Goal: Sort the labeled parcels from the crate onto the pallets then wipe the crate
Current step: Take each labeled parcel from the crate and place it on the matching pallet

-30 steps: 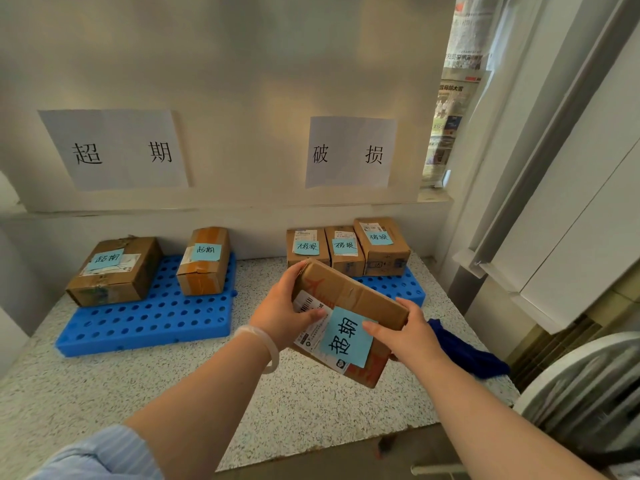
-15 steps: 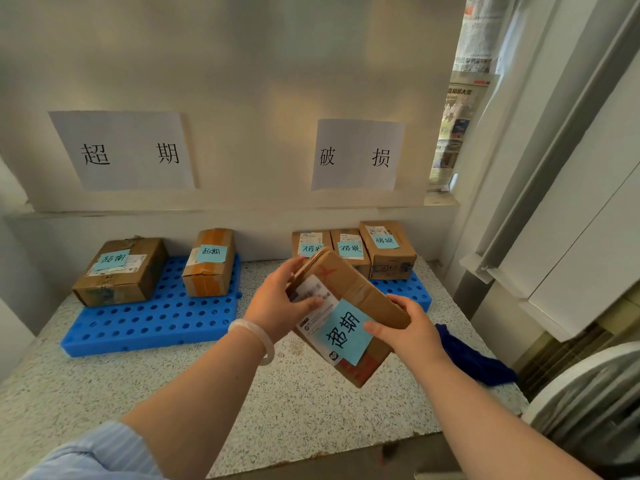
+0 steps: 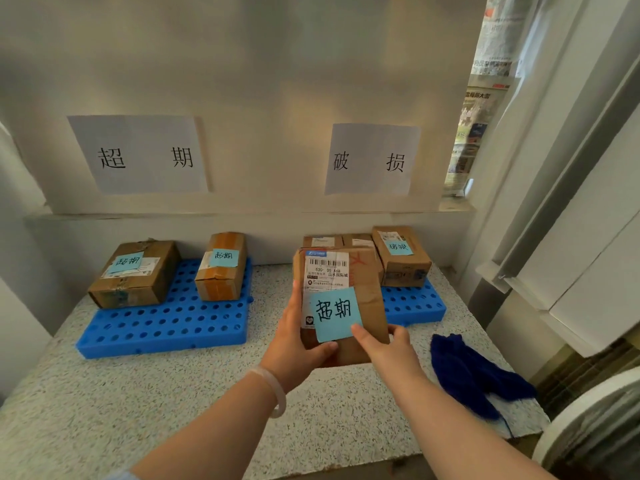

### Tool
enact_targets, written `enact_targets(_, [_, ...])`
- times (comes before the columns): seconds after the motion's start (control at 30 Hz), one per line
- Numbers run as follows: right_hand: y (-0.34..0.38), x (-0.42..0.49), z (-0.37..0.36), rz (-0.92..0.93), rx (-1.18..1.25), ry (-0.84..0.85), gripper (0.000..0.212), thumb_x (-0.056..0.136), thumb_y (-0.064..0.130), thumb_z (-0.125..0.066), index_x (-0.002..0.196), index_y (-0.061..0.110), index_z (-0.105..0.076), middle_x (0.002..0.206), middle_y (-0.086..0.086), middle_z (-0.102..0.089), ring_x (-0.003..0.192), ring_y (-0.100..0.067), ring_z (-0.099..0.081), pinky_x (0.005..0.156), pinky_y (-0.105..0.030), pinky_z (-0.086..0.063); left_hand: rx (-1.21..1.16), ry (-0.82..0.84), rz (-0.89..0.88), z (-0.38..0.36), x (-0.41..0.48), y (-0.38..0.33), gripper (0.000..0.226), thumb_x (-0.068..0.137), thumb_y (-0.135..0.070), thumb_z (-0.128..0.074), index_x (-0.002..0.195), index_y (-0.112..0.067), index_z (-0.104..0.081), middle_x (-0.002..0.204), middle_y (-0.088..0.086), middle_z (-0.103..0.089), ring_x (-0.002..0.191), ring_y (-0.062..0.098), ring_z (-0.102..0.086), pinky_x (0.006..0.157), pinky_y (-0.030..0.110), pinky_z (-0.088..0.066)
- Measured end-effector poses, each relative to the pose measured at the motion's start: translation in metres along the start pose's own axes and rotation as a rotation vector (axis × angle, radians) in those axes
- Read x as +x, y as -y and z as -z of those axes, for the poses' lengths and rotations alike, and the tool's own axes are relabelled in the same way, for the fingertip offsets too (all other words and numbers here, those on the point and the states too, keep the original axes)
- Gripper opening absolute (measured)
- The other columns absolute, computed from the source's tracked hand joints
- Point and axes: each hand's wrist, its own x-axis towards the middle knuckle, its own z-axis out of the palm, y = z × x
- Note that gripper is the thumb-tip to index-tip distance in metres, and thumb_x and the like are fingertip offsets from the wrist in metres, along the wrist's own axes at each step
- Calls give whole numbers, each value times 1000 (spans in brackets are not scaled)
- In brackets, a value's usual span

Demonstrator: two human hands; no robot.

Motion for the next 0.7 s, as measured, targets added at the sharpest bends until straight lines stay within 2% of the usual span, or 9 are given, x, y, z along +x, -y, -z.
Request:
enact_targets(0.1, [2, 0, -19, 66, -108, 35, 69, 80, 55, -69, 130, 17, -41, 116, -1, -57, 98, -16, -57, 75, -30, -48, 22, -4, 55, 14, -1, 11, 117, 74, -30, -79, 134, -71, 12, 151, -10, -28, 137, 13, -34, 109, 47, -41])
enact_targets(0.17, [4, 3, -26, 172, -143, 23, 74, 81, 52, -70, 139, 19, -37, 125, -2, -54, 103, -15, -57, 83, -34, -53, 20, -17, 85, 20, -1, 16, 113, 76, -30, -78, 130, -75, 10, 149, -9, -29, 134, 13, -36, 107, 45, -43])
enact_targets(0.27, [10, 10, -33, 316, -256, 94, 86, 88, 46, -64, 153, 38, -8, 146, 2, -35, 126, -17, -44, 97, -36, -46, 26, -22, 130, 27, 2, 26, 107, 77, -34, -78, 131, -72, 7, 145, -10, -31, 131, 12, -38, 108, 42, -43])
enact_targets(0.37, [15, 21, -47, 392, -338, 201, 86, 92, 47, -57, 147, 54, 9, 148, 4, -33, 125, -12, -41, 96, -38, -47, 12, -53, 167, 37, 8, 33, 107, 77, -34, -78, 133, -72, 5, 142, -11, -33, 129, 10, -40, 106, 41, -45])
enact_targets(0.5, [28, 42, -72, 453, -396, 296, 78, 95, 50, -50, 148, 54, 8, 151, 5, -29, 128, -10, -37, 95, -33, -45, 62, -141, 189, 58, 20, 40, 100, 82, -30, -75, 145, -56, -3, 140, -10, -34, 128, 10, -38, 109, 40, -42])
enact_targets(0.7, [55, 64, -124, 544, -395, 450, 75, 95, 52, -48, 147, 54, 6, 154, 5, -24, 134, -12, -32, 104, -35, -41, 106, -300, 253, 100, 29, 45, 83, 87, -28, -70, 140, -55, -12, 142, -10, -32, 130, 10, -33, 112, 37, -37])
